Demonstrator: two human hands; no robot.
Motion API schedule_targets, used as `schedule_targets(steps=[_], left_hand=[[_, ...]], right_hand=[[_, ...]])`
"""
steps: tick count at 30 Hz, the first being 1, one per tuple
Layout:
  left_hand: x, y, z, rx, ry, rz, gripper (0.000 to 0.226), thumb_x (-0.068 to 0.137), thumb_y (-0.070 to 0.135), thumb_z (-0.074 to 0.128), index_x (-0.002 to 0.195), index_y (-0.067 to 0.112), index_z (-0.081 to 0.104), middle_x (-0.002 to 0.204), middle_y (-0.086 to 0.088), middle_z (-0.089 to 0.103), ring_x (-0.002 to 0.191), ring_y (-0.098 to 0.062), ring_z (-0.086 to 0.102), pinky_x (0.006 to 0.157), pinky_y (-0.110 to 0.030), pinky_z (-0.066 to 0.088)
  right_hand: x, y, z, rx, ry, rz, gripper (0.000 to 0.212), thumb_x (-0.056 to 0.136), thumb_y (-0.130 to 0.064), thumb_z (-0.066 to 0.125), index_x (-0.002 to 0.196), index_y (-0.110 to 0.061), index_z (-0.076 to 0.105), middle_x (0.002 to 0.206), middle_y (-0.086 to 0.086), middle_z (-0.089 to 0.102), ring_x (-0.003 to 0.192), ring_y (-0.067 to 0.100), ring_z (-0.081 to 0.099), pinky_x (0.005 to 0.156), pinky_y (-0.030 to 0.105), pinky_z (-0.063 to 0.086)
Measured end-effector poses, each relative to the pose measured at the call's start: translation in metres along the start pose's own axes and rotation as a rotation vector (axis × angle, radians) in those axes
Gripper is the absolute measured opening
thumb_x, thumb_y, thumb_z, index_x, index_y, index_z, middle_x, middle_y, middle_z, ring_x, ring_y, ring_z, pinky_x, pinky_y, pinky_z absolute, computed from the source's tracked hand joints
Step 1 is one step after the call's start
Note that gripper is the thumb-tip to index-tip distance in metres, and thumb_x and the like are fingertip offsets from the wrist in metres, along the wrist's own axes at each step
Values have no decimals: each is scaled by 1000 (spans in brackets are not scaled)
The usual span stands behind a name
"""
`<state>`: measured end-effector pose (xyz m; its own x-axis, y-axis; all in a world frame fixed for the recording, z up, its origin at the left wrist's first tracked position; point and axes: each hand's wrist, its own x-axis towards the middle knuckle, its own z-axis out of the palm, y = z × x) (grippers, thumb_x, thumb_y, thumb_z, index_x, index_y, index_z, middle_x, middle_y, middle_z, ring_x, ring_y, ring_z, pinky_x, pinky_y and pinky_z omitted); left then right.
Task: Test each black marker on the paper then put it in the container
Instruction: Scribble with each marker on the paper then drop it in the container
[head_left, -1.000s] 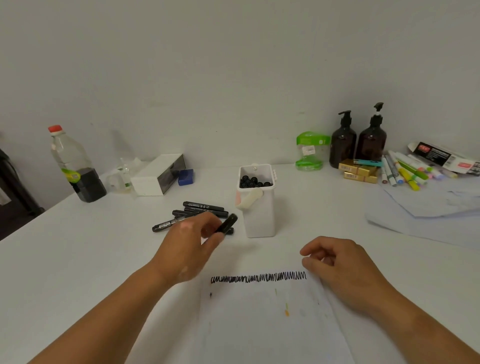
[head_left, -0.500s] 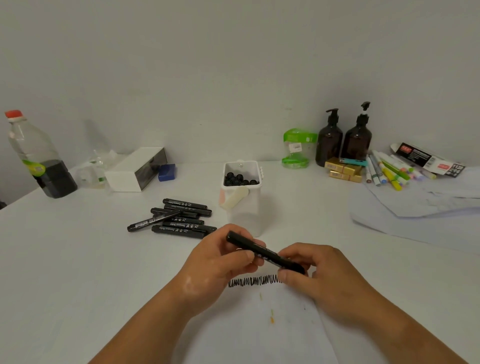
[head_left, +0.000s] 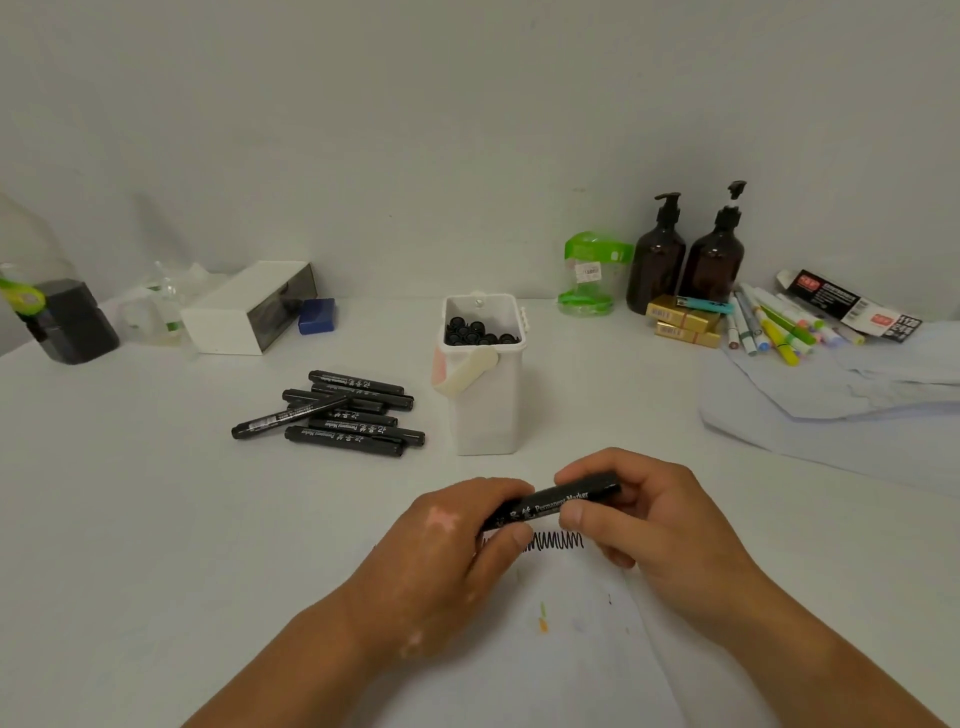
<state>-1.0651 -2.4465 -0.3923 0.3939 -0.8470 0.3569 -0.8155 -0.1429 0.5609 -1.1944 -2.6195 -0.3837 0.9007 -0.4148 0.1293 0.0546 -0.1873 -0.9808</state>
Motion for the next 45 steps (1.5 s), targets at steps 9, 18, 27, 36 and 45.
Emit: schedule_targets(steps=[9, 18, 27, 36, 45], left_hand=[[-1, 5, 6, -2, -56, 45, 20, 104, 39, 43, 99, 24, 55, 71, 17, 48, 65, -6, 46, 58, -15, 31], [-2, 11, 6, -24, -48, 72, 31, 103, 46, 40, 98, 20, 57, 62, 21, 47, 56, -1, 44, 54, -11, 28], [-3, 19, 2, -37, -64, 100, 19, 102, 48, 40, 89, 36, 47, 65, 31, 51, 52, 2, 45, 51, -8, 28], [-1, 17, 6, 13, 20, 78, 29, 99, 58, 40, 97, 34, 56, 61, 31, 50, 49, 2, 43, 51, -8, 28], [-3, -3, 17, 129, 74, -76, 61, 76, 78, 52, 127, 45, 46, 78, 20, 45, 80, 1, 49, 66, -8, 35]], right_hand=[[-4, -2, 15, 50, -27, -31, 19, 71, -33, 79, 88, -26, 75, 69, -3, 72, 56, 3, 61, 55, 14, 46], [-5, -3, 15, 61, -74, -7, 24, 68, -39, 77, 84, -22, 73, 65, 5, 65, 56, 21, 48, 50, 27, 41], [-7, -3, 12, 69, -113, -15, 24, 73, -37, 77, 86, -18, 70, 65, 6, 64, 56, 21, 49, 51, 33, 40], [-6, -4, 9, 91, -129, -68, 17, 76, -34, 75, 84, -20, 71, 67, 4, 63, 59, 19, 54, 53, 31, 46], [5, -10, -22, 313, 302, -78, 5, 67, -13, 62, 62, -15, 61, 50, 2, 42, 44, 15, 37, 44, 26, 28]])
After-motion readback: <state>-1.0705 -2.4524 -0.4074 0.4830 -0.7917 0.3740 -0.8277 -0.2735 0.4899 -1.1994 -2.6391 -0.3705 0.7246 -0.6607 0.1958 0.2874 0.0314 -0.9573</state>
